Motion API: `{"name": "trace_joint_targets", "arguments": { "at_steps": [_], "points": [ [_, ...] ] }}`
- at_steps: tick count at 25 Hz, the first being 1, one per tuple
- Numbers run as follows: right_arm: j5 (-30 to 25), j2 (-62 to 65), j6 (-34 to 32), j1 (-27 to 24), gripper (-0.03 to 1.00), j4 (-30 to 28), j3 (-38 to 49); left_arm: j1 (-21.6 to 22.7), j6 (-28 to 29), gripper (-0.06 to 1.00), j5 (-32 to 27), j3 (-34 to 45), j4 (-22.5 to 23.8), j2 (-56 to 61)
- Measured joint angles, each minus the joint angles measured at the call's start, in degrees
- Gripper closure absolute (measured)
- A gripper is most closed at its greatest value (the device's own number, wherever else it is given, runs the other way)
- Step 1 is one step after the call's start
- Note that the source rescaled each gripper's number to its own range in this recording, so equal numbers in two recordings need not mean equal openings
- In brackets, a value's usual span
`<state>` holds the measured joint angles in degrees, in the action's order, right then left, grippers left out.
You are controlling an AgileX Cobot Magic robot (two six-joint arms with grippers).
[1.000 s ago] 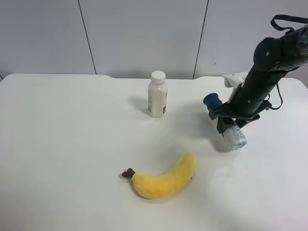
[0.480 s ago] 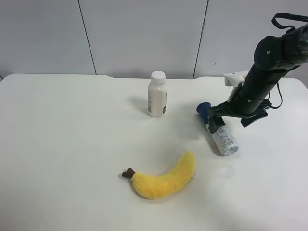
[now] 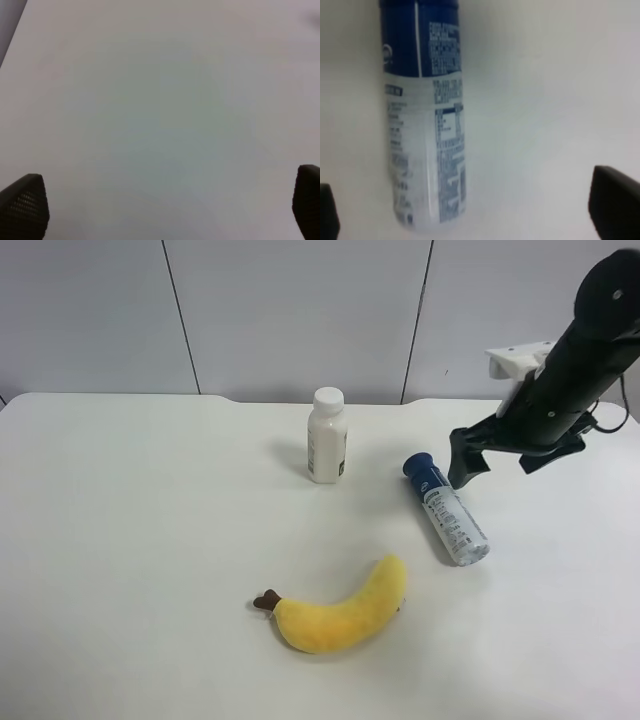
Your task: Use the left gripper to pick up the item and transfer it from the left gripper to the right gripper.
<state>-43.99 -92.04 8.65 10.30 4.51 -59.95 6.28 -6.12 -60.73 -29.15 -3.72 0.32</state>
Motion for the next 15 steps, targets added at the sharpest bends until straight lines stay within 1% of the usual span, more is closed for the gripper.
{"name": "trace_joint_targets", "arguments": {
  "at_steps": [9, 15],
  "points": [
    [-13.8, 22.4, 0.0, 0.0, -0.03, -0.5, -0.1, 0.0, 0.0, -0.06, 0.0, 0.0, 0.0, 0.0],
    [-19.9, 36.3, 0.0, 0.0, -0.03, -0.5, -0.1, 0.0, 0.0, -0.06, 0.0, 0.0, 0.0, 0.0]
  ]
}}
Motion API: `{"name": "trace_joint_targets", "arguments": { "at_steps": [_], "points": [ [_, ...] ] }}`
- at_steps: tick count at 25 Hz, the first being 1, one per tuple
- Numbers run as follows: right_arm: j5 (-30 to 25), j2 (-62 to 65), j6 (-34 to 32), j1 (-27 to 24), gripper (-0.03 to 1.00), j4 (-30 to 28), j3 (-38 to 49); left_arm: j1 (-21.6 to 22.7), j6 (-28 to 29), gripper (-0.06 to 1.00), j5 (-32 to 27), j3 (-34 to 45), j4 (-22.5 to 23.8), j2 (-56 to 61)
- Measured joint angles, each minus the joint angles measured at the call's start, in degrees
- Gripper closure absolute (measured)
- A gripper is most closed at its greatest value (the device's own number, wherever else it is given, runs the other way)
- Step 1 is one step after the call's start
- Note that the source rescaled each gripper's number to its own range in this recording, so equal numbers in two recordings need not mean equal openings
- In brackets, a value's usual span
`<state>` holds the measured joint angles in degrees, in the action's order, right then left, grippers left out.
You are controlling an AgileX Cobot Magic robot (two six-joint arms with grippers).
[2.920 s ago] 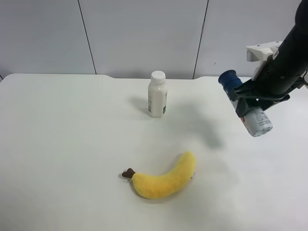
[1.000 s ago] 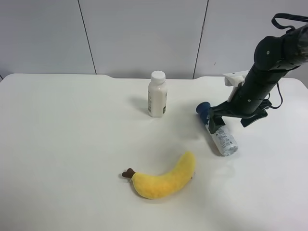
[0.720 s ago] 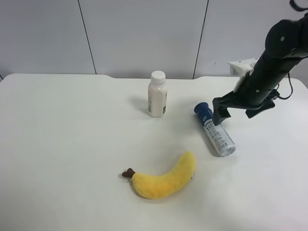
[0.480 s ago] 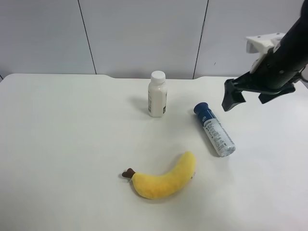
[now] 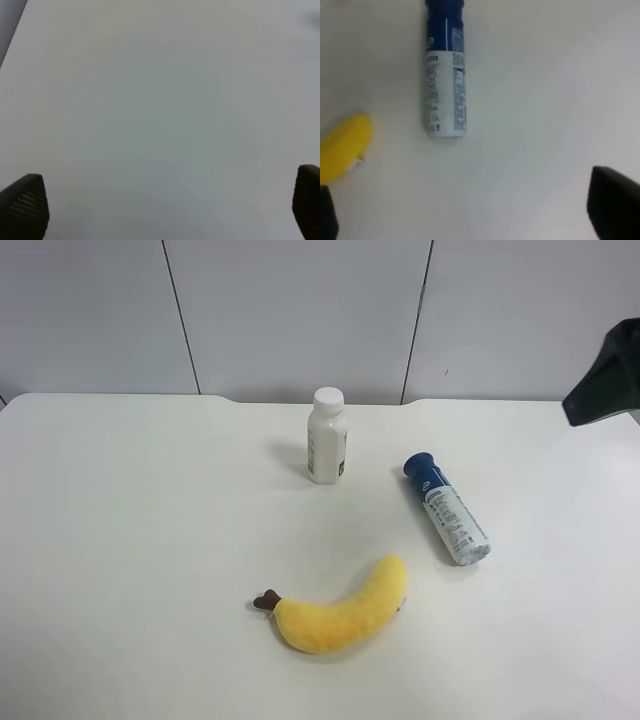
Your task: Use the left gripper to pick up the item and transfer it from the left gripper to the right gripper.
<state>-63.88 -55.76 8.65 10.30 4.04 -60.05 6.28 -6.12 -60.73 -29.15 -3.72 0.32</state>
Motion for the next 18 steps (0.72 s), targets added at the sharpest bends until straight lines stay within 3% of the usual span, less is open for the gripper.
{"name": "trace_joint_targets", "arguments": {
  "at_steps": [5, 10, 18],
  "points": [
    [-4.8, 9.3, 0.0, 0.0, -0.03, -0.4, 0.0, 0.0, 0.0, -0.06, 0.0, 0.0, 0.0, 0.0],
    [-5.7, 17.1, -0.2, 0.0, -0.03, -0.4, 1.6, 0.0, 0.0, -0.06, 0.0, 0.0, 0.0, 0.0],
    [-5.9, 33.1, -0.2, 0.0, -0.03, -0.6, 19.2, 0.0, 0.0, -0.06, 0.0, 0.0, 0.0, 0.0]
  ]
}}
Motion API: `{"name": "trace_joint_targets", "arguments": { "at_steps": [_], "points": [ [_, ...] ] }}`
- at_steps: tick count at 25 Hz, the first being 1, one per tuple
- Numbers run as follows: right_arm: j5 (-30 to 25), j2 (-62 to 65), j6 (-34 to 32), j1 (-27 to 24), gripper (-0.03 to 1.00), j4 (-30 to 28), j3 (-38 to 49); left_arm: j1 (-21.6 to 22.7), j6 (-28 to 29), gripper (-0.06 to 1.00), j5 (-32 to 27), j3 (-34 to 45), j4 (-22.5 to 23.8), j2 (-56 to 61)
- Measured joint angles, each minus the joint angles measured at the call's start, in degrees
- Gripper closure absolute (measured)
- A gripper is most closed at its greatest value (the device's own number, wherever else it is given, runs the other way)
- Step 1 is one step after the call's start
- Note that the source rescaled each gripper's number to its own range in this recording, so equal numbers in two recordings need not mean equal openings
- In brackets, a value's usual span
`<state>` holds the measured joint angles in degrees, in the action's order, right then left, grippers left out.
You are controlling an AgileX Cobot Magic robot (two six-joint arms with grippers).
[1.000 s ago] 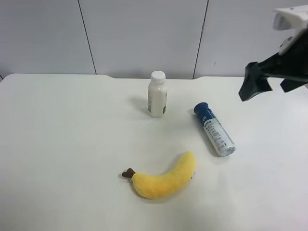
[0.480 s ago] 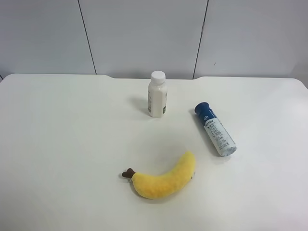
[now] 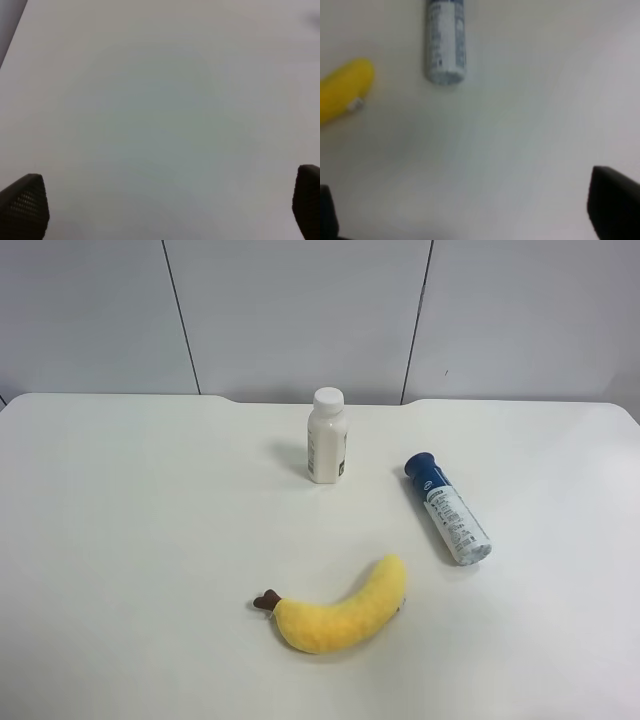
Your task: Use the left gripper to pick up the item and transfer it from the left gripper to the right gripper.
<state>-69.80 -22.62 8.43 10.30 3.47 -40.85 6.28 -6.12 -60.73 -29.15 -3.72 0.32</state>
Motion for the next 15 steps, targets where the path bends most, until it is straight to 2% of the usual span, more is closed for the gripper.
{"name": "trace_joint_targets", "arguments": {
  "at_steps": [4, 9, 15],
  "points": [
    [1.8, 7.3, -0.1, 0.0, -0.03, 0.0, 8.6, 0.0, 0.0, -0.06, 0.0, 0.0, 0.0, 0.0],
    [7.3, 14.0, -0.2, 0.0, -0.03, -0.1, 10.1, 0.0, 0.0, -0.06, 0.0, 0.0, 0.0, 0.0],
    [8.1, 18.5, -0.2, 0.0, -0.03, -0.1, 11.6, 0.0, 0.0, -0.06, 0.0, 0.0, 0.0, 0.0]
  ]
}}
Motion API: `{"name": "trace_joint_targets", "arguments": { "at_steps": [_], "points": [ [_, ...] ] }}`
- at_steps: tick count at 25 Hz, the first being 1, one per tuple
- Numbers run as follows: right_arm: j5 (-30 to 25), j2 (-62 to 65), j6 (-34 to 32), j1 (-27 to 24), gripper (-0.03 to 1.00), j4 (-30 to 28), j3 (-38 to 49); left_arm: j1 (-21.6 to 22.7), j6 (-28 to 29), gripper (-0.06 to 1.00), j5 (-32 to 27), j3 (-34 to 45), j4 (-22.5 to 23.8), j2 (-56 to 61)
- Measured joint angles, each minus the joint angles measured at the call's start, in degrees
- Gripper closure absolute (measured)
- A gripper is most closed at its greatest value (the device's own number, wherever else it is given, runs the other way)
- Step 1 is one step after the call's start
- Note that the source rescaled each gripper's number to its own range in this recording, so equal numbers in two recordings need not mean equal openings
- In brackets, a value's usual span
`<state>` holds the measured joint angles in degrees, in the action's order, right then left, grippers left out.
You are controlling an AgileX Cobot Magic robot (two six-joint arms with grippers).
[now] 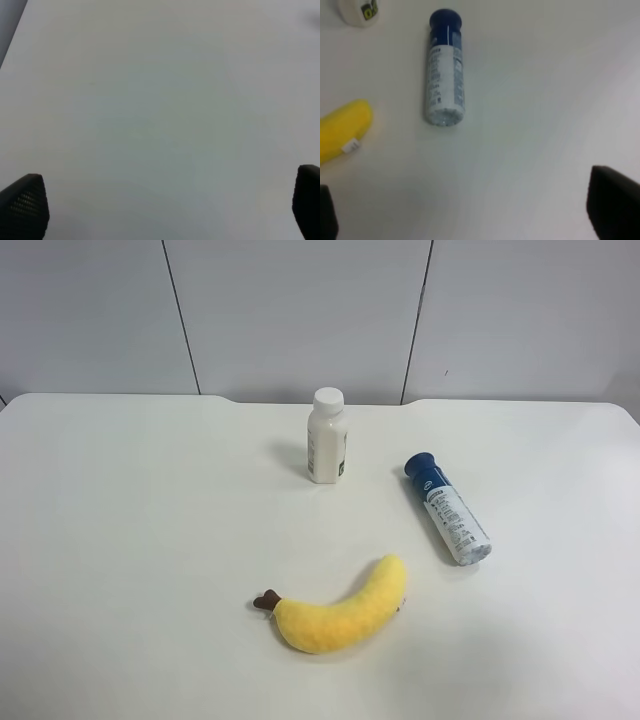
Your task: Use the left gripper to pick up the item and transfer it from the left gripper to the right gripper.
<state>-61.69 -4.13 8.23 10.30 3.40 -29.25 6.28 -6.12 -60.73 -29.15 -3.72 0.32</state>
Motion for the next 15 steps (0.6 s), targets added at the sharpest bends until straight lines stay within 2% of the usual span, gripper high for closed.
{"name": "trace_joint_targets", "arguments": {
  "at_steps": [15],
  "points": [
    [0.6, 0.2, 0.0, -0.9, -0.03, 0.0, 0.0, 0.0, 0.0, -0.06, 0.0, 0.0, 0.0, 0.0]
  ]
}}
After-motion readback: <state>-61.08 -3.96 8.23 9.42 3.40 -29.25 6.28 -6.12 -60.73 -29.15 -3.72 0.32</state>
